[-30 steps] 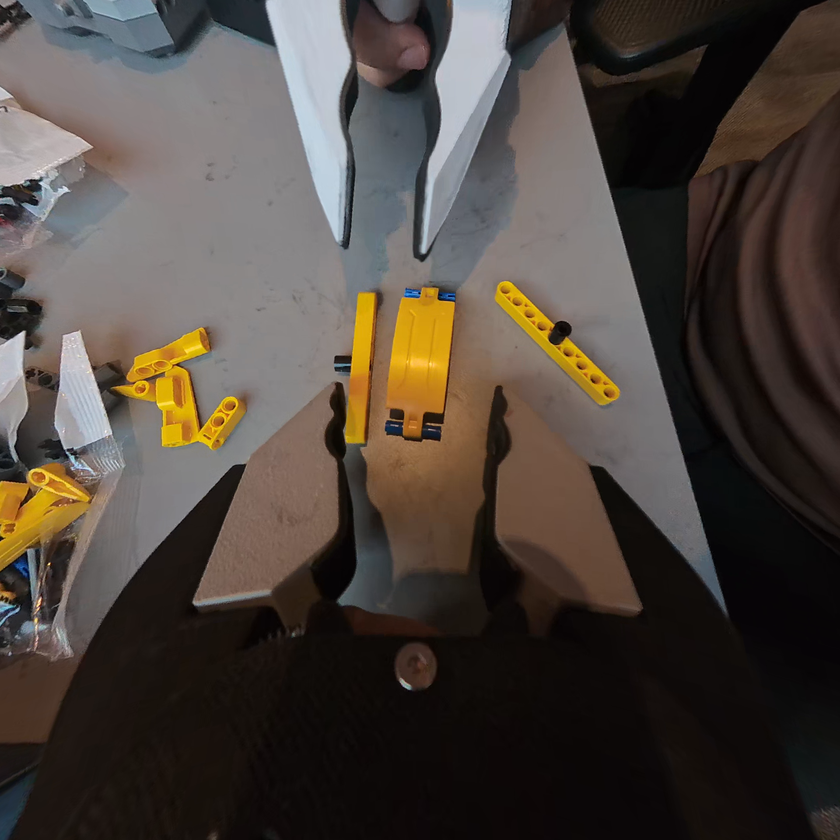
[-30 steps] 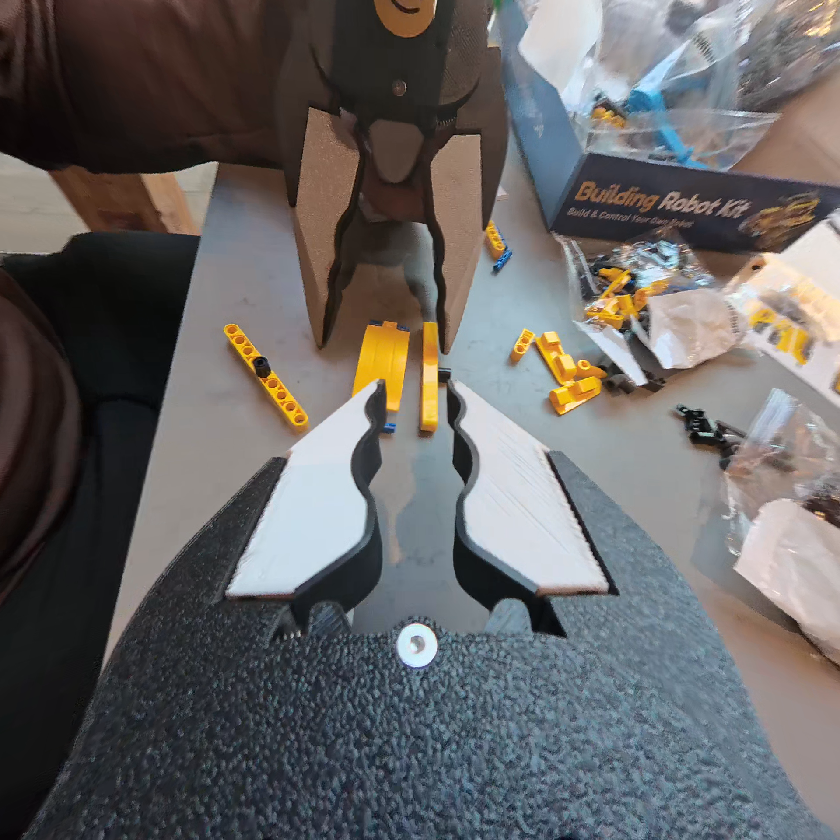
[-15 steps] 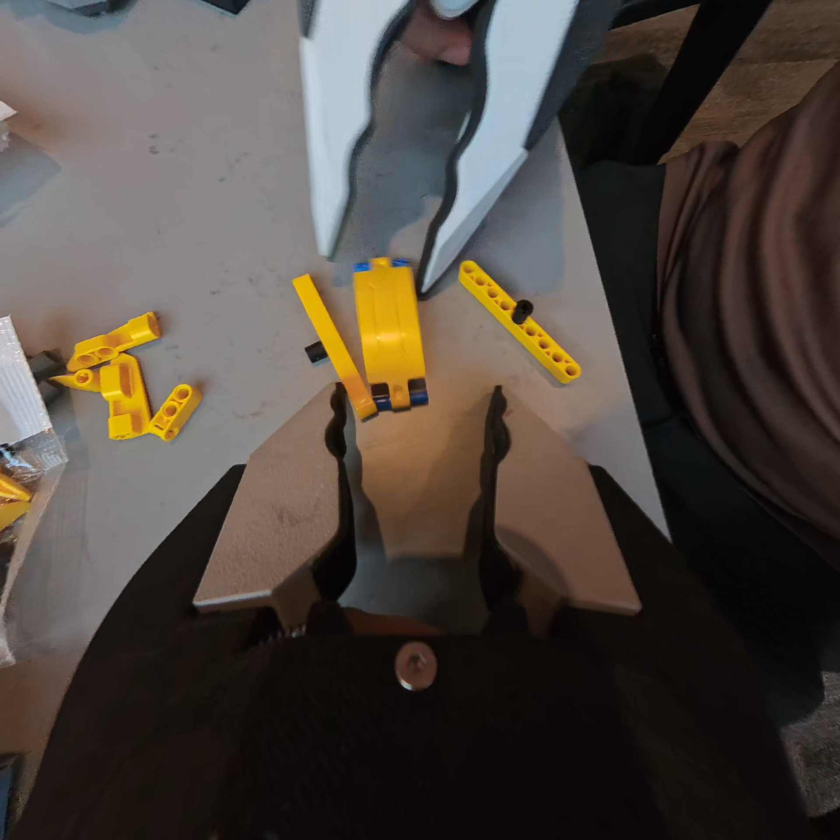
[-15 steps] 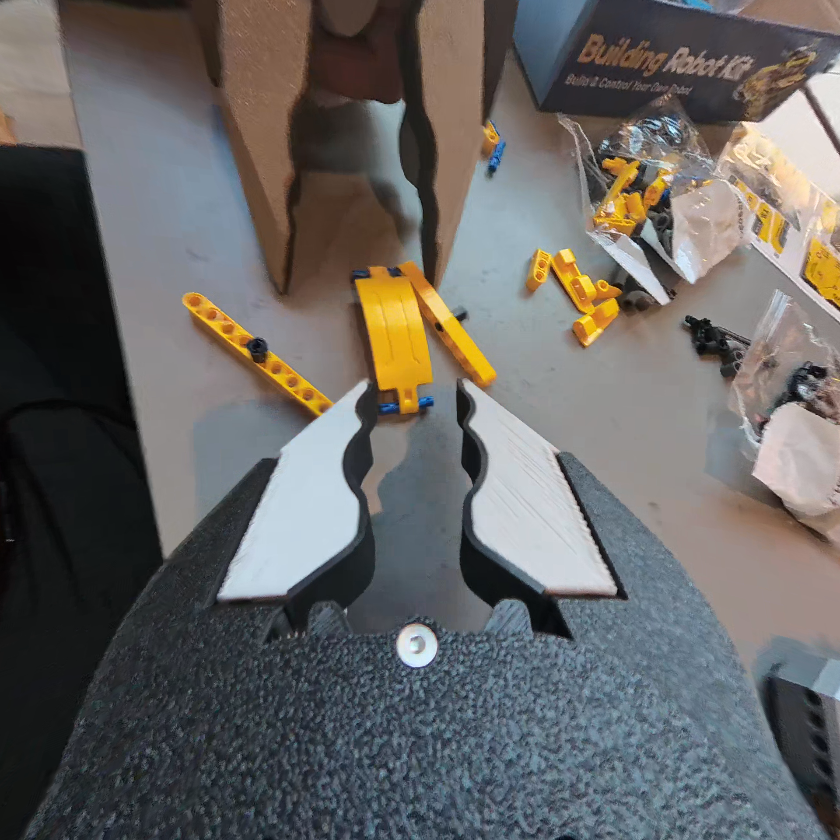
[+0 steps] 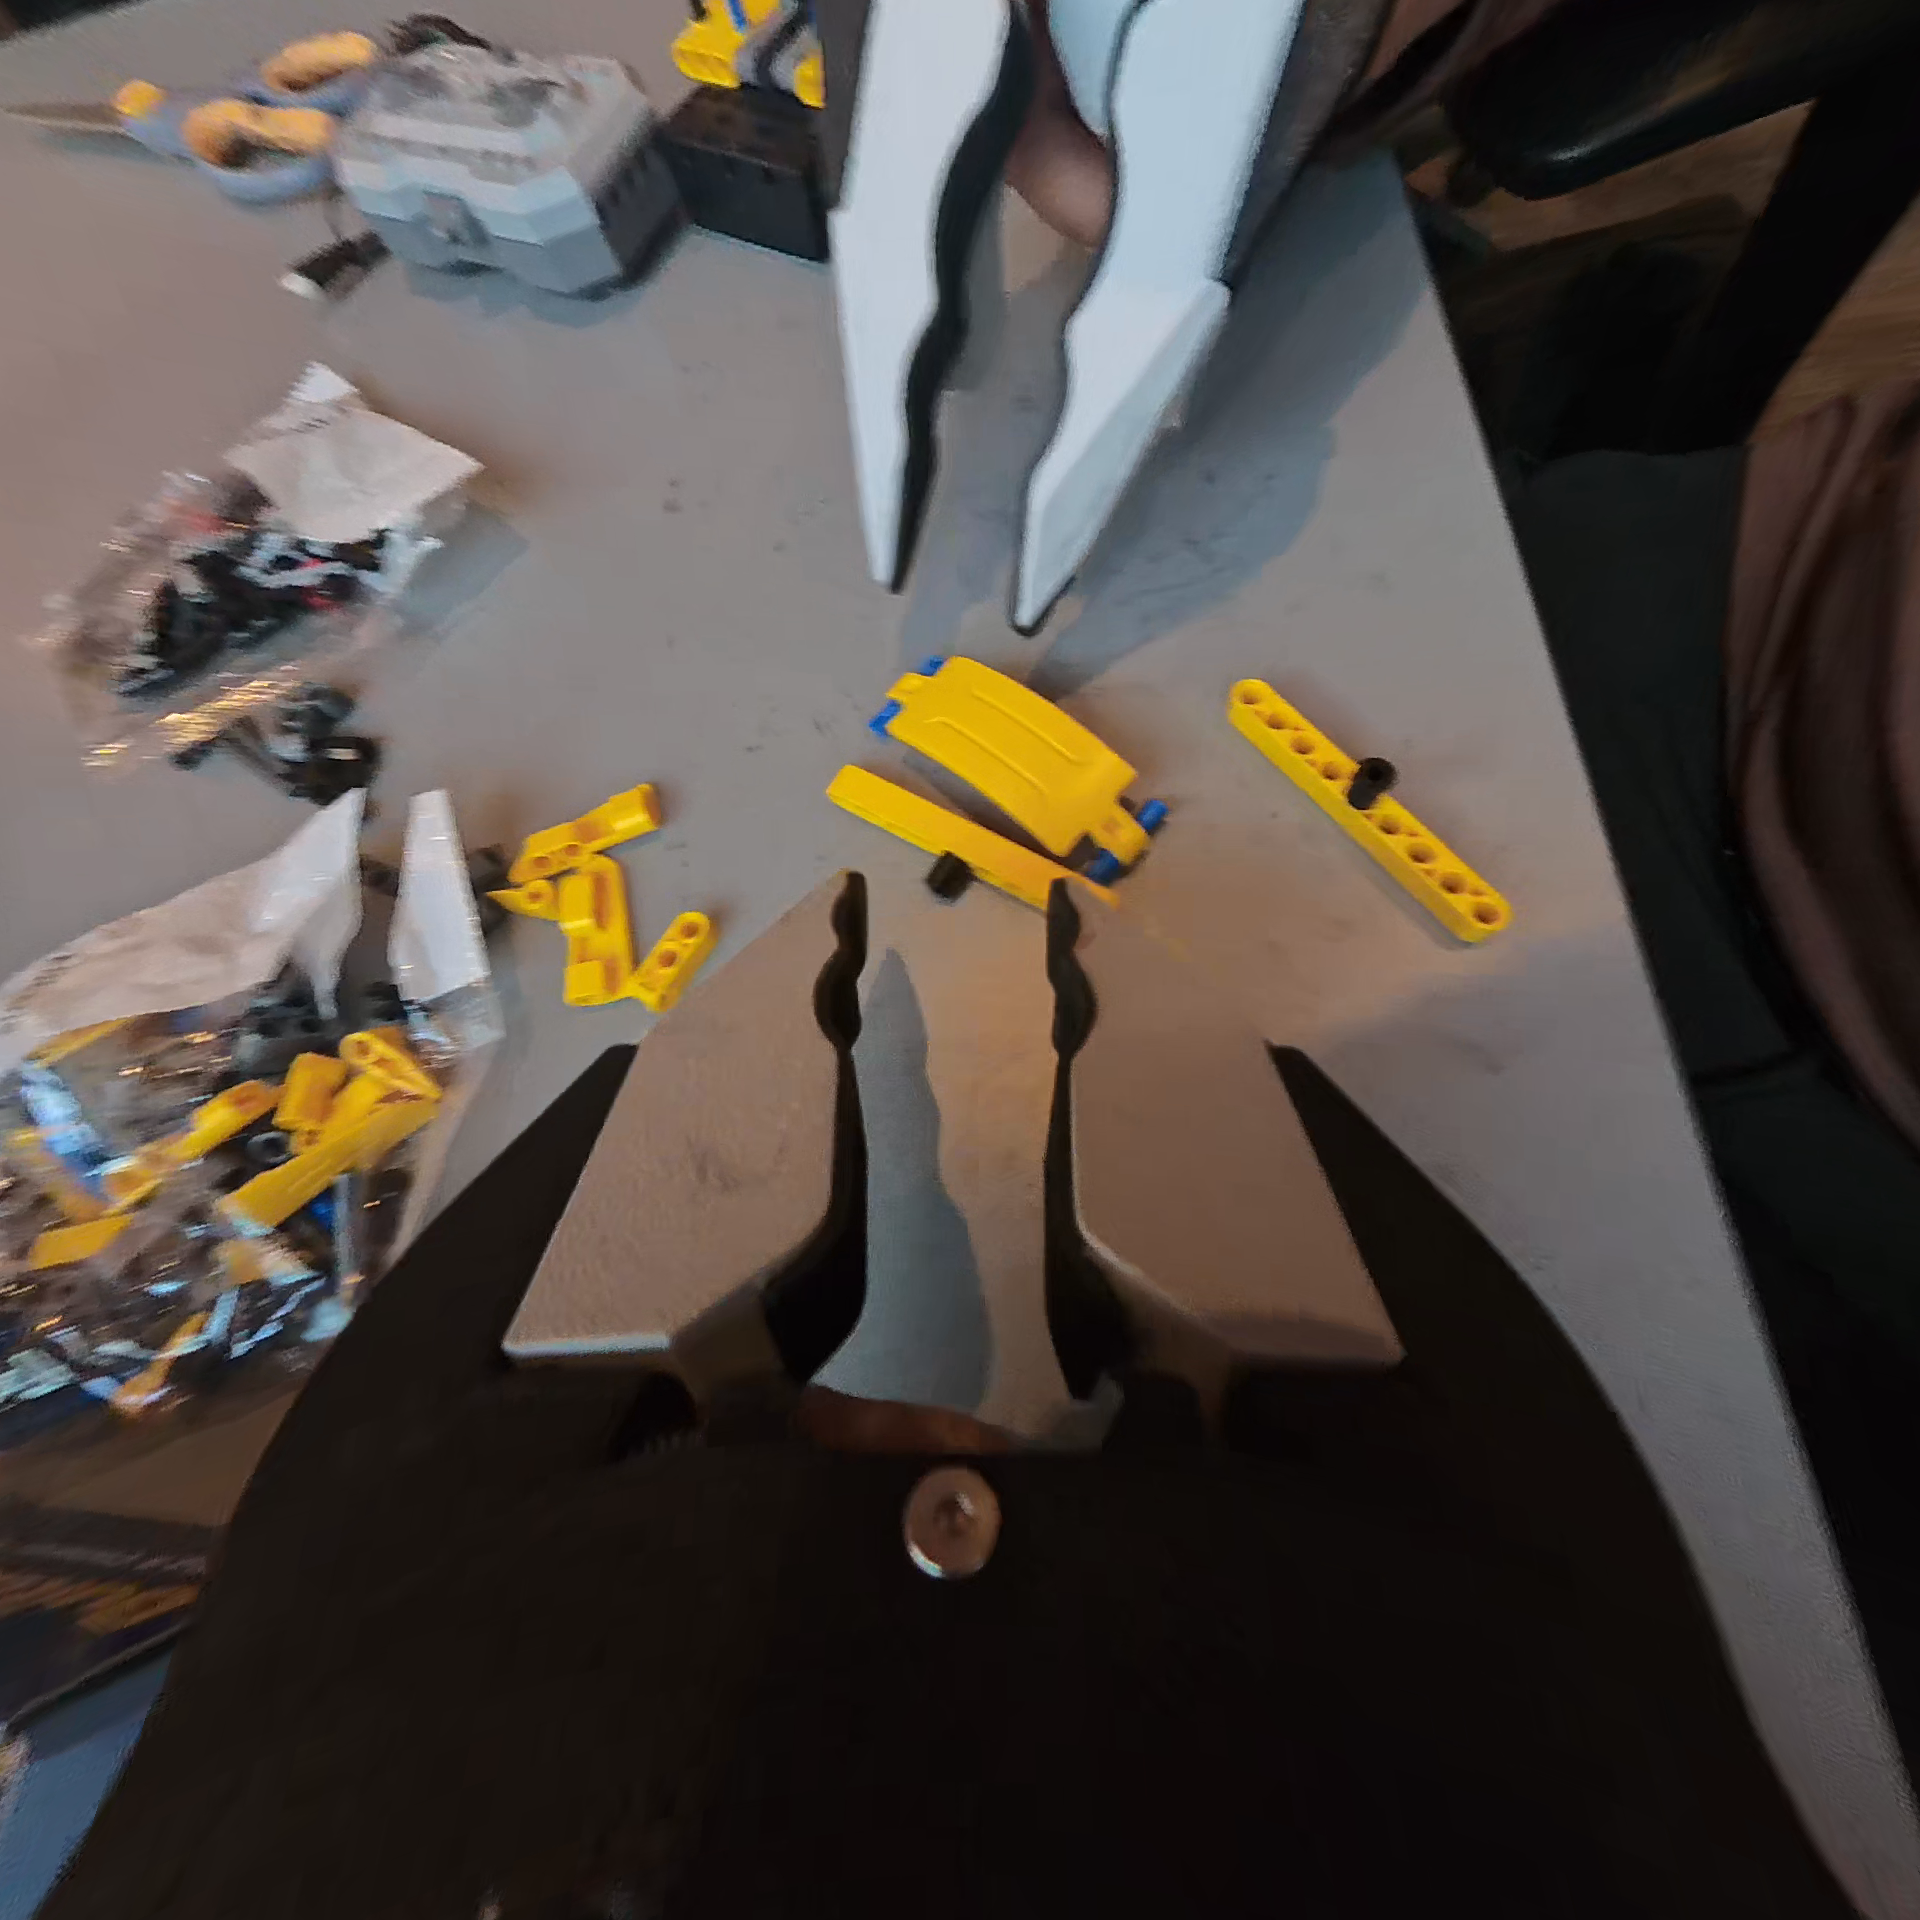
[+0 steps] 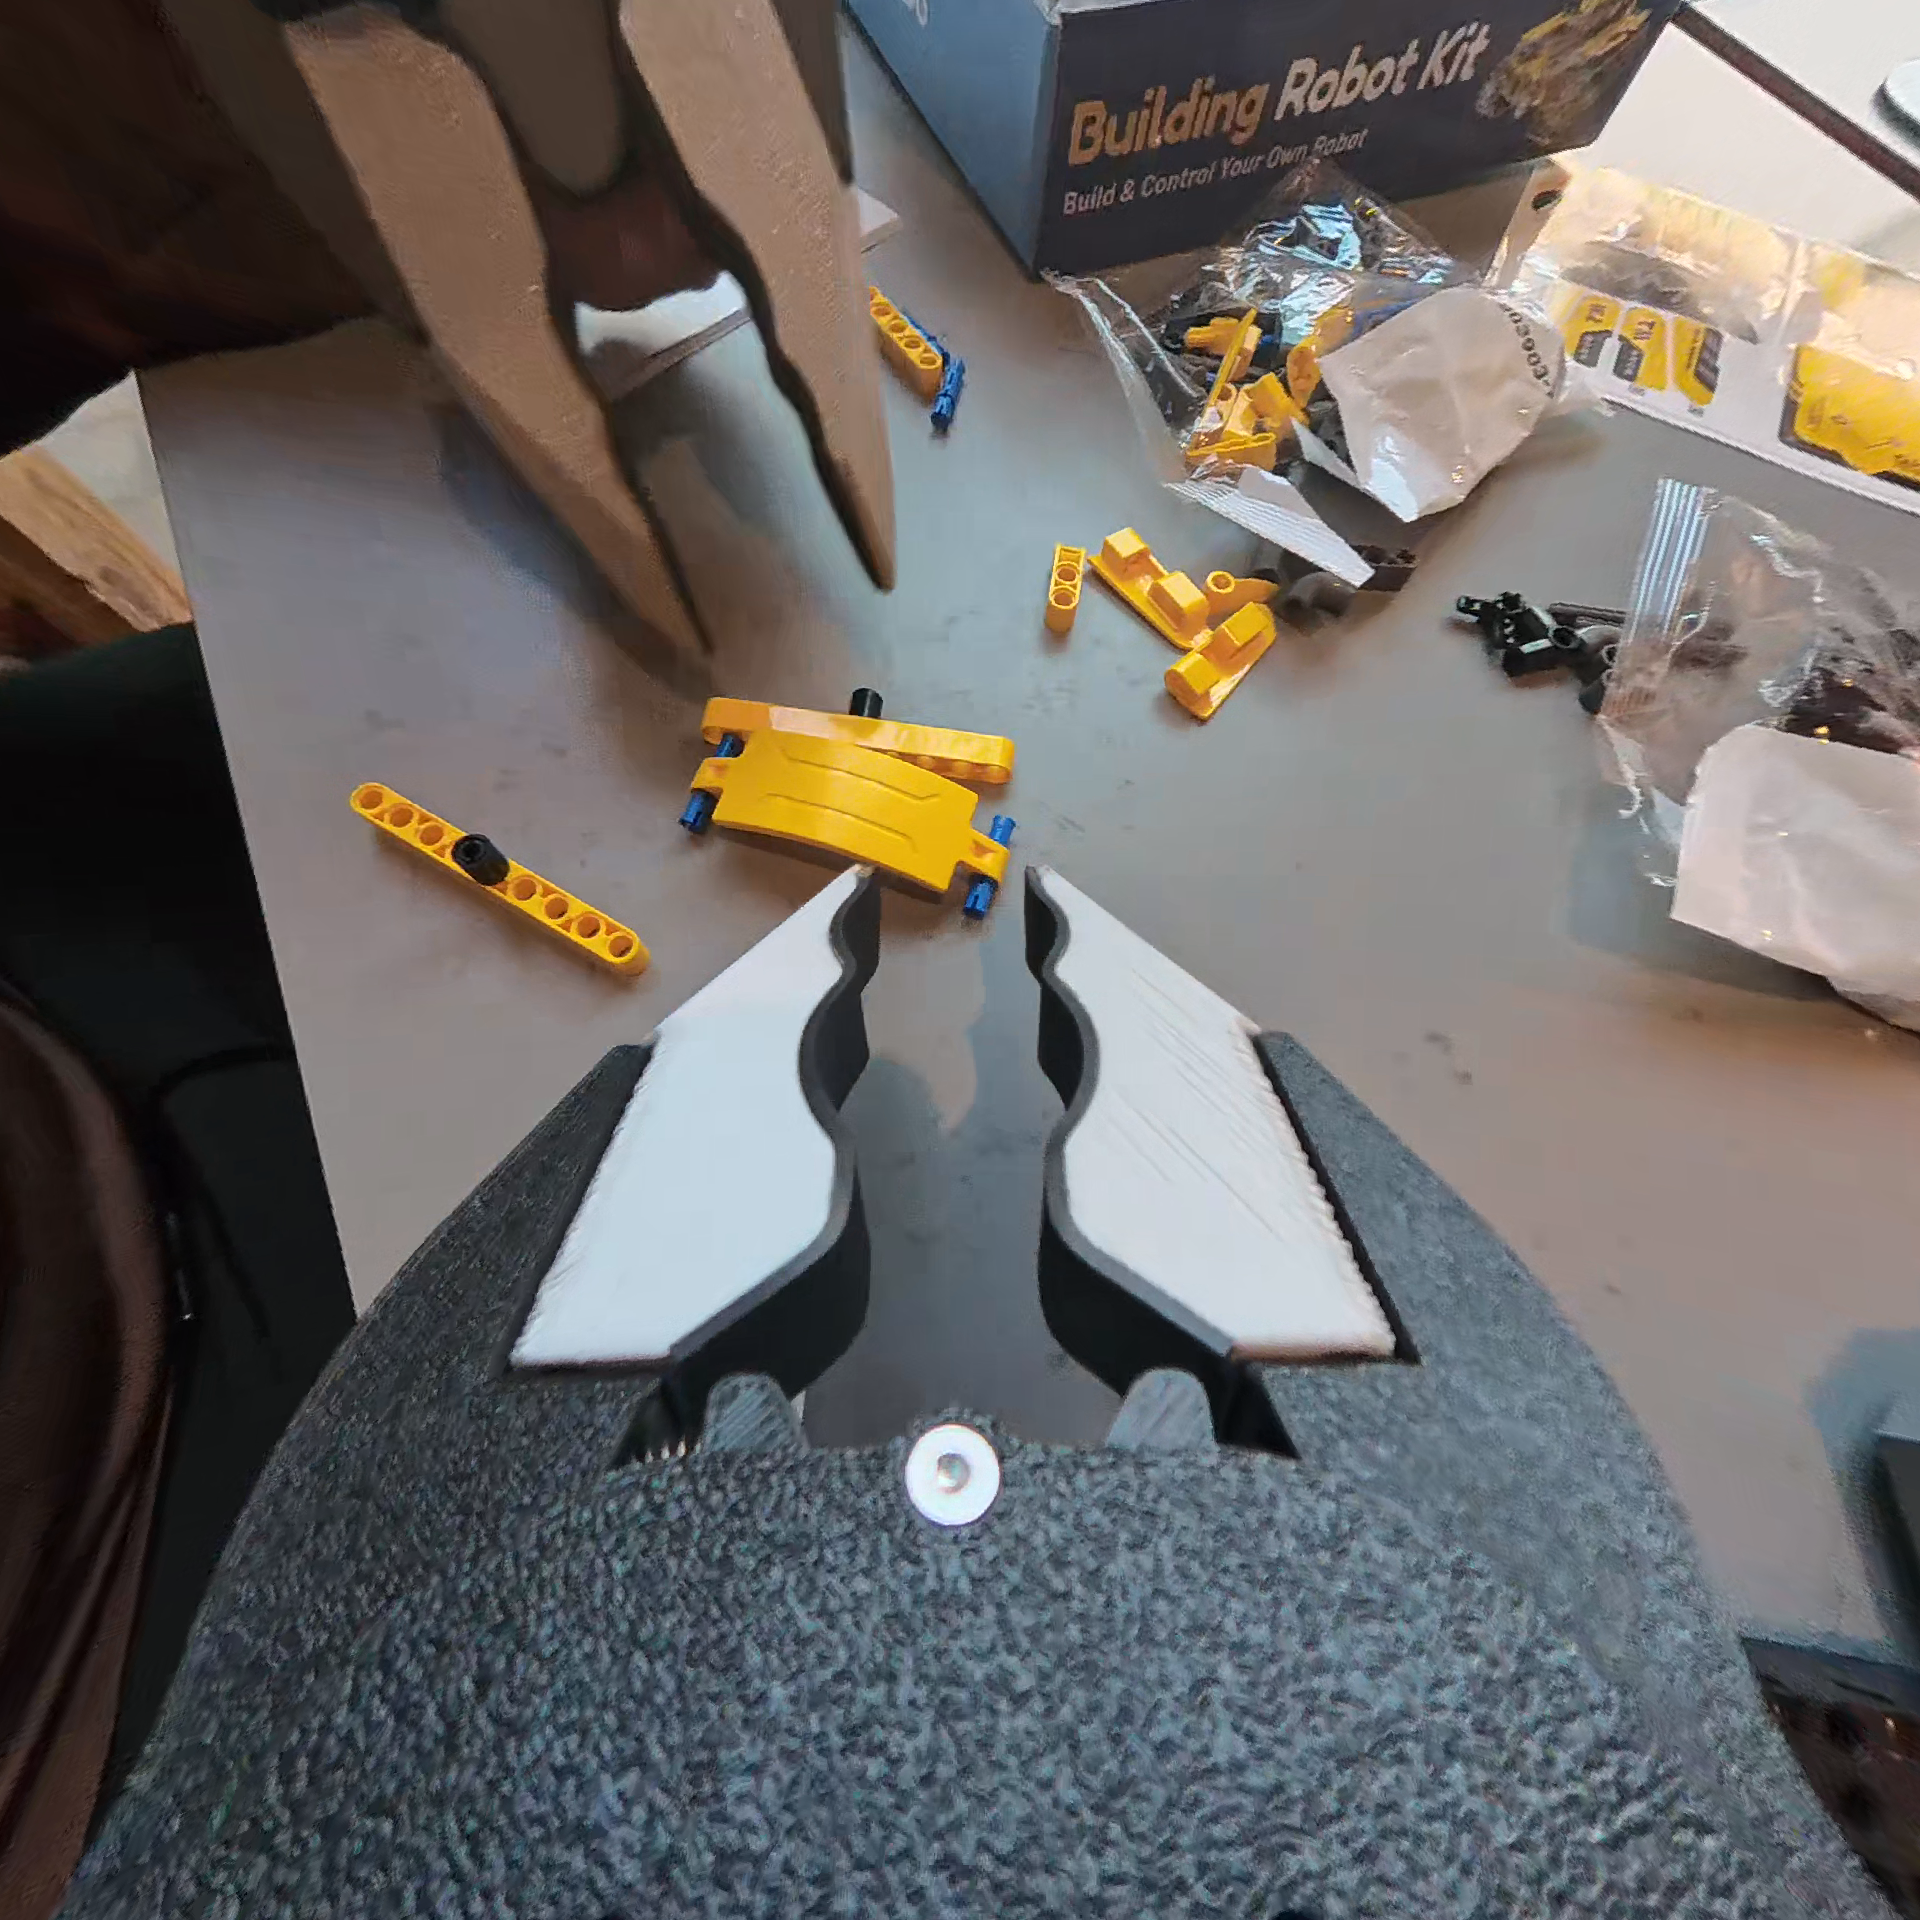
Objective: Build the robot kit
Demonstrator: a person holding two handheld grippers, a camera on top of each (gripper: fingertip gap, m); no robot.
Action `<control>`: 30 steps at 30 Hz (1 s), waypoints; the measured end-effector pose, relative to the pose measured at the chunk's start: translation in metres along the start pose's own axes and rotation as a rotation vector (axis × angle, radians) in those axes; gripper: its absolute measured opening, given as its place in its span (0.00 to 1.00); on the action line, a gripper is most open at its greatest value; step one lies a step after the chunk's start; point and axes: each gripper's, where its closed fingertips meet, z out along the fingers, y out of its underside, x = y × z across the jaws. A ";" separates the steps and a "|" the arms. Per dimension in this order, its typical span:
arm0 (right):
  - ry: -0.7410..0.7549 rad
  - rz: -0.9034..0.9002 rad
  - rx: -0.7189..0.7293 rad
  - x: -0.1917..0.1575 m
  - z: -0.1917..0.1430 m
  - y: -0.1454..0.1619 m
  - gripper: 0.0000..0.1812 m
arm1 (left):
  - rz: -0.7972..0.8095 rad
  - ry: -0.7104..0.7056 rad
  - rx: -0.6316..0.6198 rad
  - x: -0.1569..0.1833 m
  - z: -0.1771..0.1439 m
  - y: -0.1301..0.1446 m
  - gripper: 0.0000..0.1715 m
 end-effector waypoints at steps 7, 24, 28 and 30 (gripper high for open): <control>-0.019 -0.049 -0.115 0.001 0.014 0.013 0.14 | 0.037 -0.009 -0.074 0.001 0.020 0.010 0.14; -0.105 -0.007 -0.081 0.004 0.018 0.004 0.11 | -0.021 0.030 -0.074 0.005 0.021 0.008 0.18; -0.167 0.099 -0.003 0.007 0.011 -0.006 0.16 | -0.066 0.119 -0.071 0.018 0.019 0.008 0.38; -0.207 0.127 0.012 0.004 0.008 -0.008 0.23 | -0.067 0.122 -0.084 0.019 0.021 0.009 0.40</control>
